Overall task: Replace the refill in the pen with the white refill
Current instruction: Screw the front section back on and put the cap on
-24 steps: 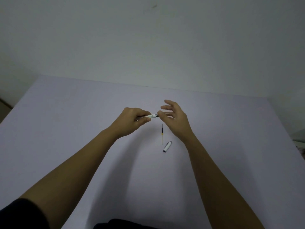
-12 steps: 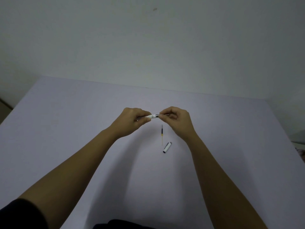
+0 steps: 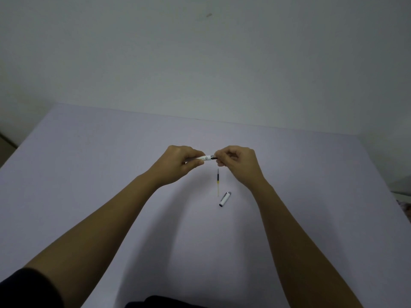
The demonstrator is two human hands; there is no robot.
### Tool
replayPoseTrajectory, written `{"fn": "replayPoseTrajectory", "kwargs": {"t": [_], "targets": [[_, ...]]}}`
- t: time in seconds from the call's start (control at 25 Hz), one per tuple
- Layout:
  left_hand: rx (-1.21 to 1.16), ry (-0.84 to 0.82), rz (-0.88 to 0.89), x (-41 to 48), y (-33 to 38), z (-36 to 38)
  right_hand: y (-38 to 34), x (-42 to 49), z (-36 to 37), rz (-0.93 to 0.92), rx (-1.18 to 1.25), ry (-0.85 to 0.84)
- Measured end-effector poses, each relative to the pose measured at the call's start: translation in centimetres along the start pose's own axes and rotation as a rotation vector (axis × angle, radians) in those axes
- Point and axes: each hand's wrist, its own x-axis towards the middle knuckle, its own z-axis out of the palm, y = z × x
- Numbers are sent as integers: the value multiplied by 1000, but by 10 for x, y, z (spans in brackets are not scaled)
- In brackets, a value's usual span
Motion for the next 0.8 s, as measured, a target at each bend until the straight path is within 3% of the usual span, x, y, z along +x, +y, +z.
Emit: {"fn": "replayPoseTrajectory", "kwargs": {"t": [0.8], "targets": [[-16, 0, -22, -3, 3, -3, 4, -3, 0, -130, -126, 14]]}}
